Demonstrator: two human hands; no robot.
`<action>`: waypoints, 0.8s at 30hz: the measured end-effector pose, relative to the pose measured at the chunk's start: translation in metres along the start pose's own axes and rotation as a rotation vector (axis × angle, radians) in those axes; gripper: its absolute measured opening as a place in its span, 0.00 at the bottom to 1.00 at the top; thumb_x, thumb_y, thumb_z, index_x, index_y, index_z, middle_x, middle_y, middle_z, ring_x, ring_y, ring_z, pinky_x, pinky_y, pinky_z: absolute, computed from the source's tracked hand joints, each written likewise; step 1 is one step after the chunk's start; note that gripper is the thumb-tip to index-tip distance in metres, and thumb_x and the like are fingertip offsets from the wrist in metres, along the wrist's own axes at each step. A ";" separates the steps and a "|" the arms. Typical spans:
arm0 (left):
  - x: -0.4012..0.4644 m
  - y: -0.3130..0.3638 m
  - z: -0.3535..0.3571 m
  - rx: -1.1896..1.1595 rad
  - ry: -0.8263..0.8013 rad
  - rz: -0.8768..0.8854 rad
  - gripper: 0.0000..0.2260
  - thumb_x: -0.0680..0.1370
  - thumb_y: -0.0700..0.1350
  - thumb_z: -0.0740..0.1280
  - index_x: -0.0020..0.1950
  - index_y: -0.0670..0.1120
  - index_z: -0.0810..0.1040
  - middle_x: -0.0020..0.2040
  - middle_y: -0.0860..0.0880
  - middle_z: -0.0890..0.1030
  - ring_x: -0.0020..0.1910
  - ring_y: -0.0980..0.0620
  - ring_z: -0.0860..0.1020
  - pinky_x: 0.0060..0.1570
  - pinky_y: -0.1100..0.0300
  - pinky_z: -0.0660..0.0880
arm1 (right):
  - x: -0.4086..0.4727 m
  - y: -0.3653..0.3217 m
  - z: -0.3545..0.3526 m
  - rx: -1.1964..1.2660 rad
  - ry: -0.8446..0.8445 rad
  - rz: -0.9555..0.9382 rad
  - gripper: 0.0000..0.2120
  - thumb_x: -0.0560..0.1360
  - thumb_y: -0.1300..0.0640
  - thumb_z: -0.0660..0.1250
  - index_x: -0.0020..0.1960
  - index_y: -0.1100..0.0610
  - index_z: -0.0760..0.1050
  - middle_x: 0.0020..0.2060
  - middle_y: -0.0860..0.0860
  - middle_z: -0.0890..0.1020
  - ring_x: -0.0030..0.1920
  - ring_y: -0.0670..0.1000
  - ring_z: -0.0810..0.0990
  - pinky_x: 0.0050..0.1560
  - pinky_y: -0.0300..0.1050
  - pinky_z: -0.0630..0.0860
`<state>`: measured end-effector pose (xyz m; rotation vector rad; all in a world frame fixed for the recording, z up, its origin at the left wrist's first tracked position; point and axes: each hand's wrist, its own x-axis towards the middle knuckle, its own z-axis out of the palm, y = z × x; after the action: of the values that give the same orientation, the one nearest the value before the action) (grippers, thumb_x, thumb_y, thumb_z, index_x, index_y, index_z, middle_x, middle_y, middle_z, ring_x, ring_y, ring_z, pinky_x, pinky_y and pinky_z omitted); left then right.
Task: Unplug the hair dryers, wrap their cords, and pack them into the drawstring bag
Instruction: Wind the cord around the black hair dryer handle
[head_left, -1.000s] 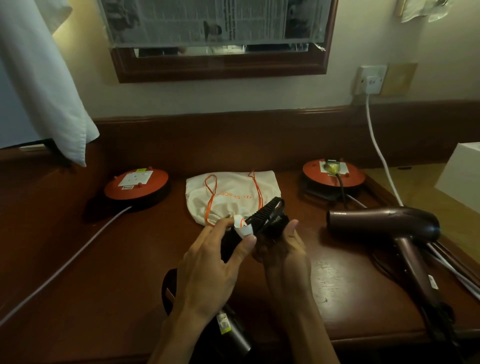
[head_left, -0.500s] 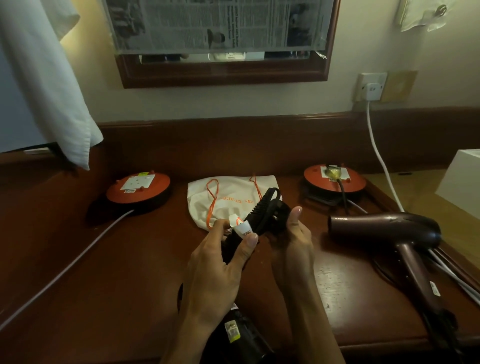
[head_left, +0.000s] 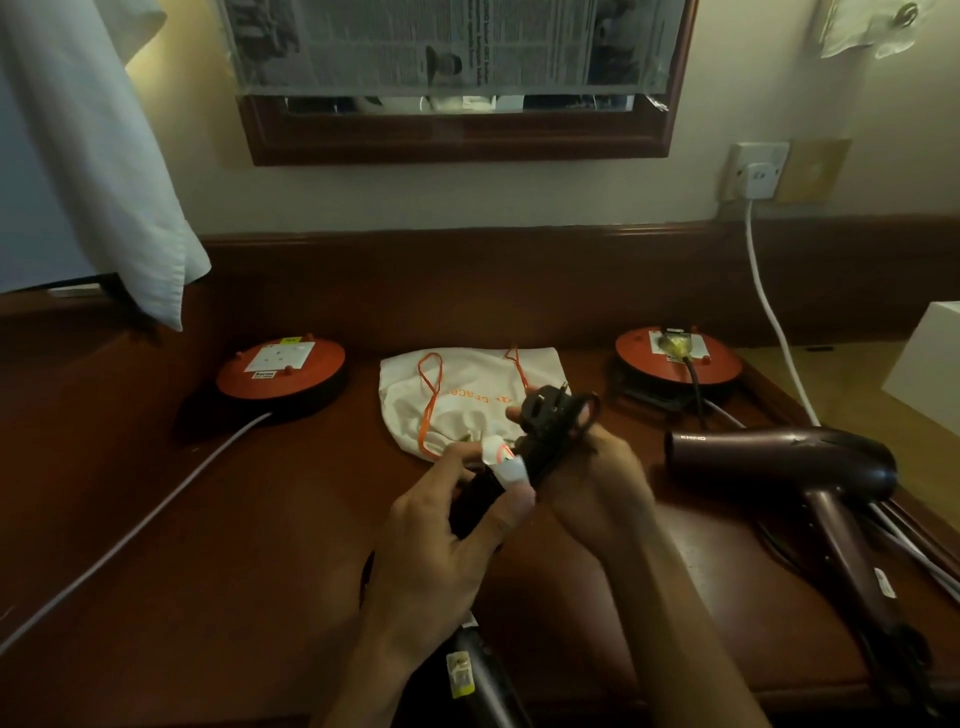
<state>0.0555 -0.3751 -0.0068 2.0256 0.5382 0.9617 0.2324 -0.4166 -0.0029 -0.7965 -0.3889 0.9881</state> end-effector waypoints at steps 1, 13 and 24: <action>0.000 0.000 0.001 0.057 -0.021 0.008 0.21 0.74 0.70 0.65 0.63 0.63 0.73 0.49 0.60 0.81 0.47 0.57 0.82 0.41 0.55 0.81 | 0.001 -0.007 0.003 -0.081 -0.001 -0.035 0.25 0.81 0.42 0.54 0.65 0.59 0.76 0.55 0.61 0.85 0.60 0.61 0.80 0.60 0.54 0.78; 0.009 0.004 0.011 0.383 -0.110 -0.052 0.39 0.69 0.77 0.57 0.76 0.66 0.51 0.55 0.61 0.80 0.53 0.61 0.80 0.57 0.53 0.79 | -0.041 -0.102 0.034 -1.007 -0.350 -0.344 0.17 0.77 0.55 0.67 0.65 0.54 0.77 0.56 0.51 0.85 0.59 0.50 0.84 0.61 0.52 0.80; 0.009 -0.008 0.005 0.556 -0.024 0.040 0.27 0.76 0.69 0.56 0.71 0.59 0.68 0.56 0.60 0.76 0.47 0.57 0.80 0.40 0.63 0.77 | -0.080 -0.015 -0.012 -0.239 0.411 -0.120 0.13 0.79 0.52 0.67 0.51 0.63 0.80 0.36 0.55 0.86 0.36 0.53 0.83 0.32 0.48 0.75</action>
<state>0.0647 -0.3673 -0.0110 2.5411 0.8240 0.8732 0.2070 -0.4948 0.0049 -1.1531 -0.1965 0.6501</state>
